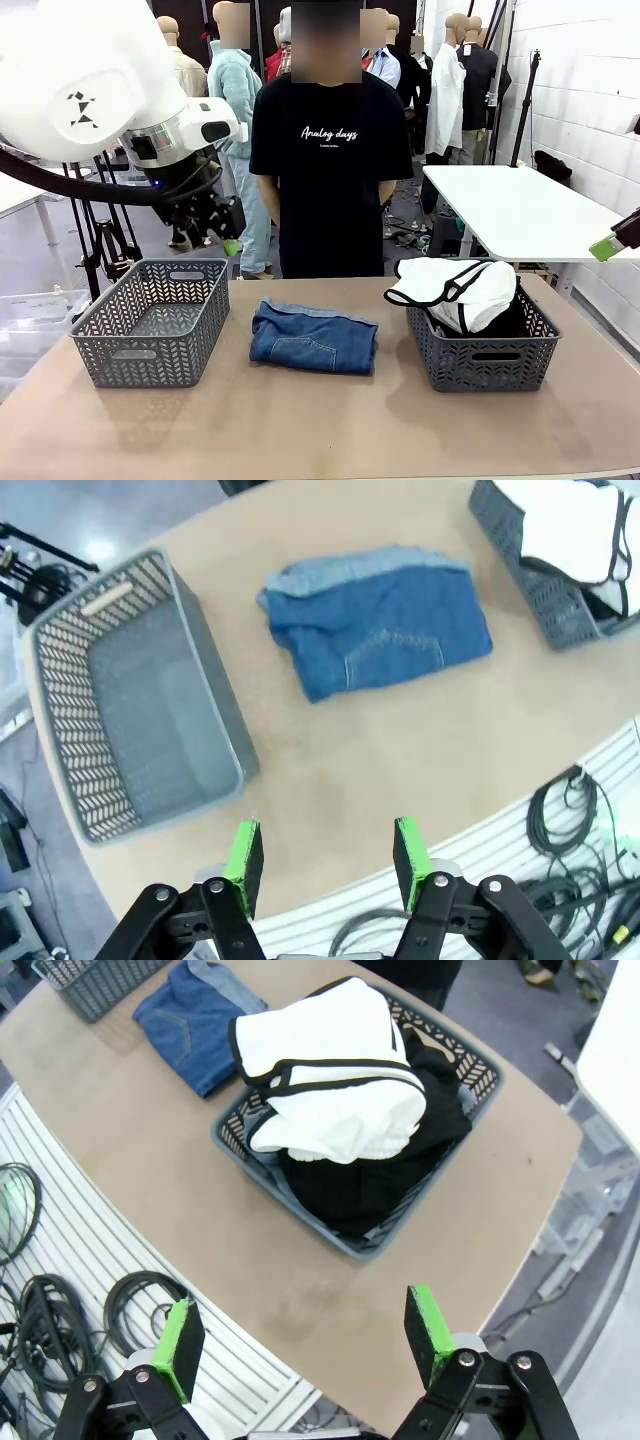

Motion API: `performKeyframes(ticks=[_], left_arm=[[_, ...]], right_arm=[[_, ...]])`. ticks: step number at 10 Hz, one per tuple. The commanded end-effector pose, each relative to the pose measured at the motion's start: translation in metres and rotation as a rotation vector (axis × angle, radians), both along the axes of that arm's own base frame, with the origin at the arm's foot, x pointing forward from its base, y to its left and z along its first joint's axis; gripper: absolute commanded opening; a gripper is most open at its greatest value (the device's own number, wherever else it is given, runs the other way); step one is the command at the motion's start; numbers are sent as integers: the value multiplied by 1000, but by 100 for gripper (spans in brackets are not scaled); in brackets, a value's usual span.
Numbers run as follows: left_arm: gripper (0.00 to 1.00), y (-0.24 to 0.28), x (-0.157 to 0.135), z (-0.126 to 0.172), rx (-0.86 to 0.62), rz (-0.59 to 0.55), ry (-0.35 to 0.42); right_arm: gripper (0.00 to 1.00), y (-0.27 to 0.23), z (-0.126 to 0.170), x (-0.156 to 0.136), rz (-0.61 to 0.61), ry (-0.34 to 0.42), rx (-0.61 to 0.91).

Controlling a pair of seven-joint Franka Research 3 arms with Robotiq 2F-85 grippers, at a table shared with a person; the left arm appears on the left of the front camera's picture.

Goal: Sort the tops and bottoms.
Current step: Lift clothes from the center of the table with your right hand.

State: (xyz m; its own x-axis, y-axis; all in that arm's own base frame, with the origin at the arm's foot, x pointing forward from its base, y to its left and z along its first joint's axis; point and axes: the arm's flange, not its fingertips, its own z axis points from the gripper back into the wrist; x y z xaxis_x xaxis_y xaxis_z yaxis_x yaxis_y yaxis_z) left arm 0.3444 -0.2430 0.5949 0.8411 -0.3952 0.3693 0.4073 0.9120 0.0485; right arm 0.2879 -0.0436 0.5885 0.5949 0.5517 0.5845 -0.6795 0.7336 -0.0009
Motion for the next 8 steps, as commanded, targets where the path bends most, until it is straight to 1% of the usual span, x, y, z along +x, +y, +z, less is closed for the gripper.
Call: performKeyframes(ticks=[1, 2, 4, 5, 6, 7, 8], left_arm=[[68, -2, 7, 9, 18, -35, 43], [68, -7, 13, 13, 32, -64, 52], [68, -28, 29, 19, 48, -92, 25], [68, -9, 7, 7, 29, -43, 43], [68, -9, 7, 7, 29, -43, 43], [68, -9, 7, 7, 29, -43, 43], [68, -9, 7, 7, 29, -43, 43]], right_arm=[[100, 1, 1, 4, -13, 1, -11], [100, 1, 1, 4, -13, 1, -11], [100, 0, 0, 0, 0, 0, 0], [100, 27, 5, 15, 155, 25, 4], [100, 66, 17, 43, 300, 12, -22], [100, 109, 24, 84, 409, 33, -99], [100, 139, 28, 106, 475, 70, -132]])
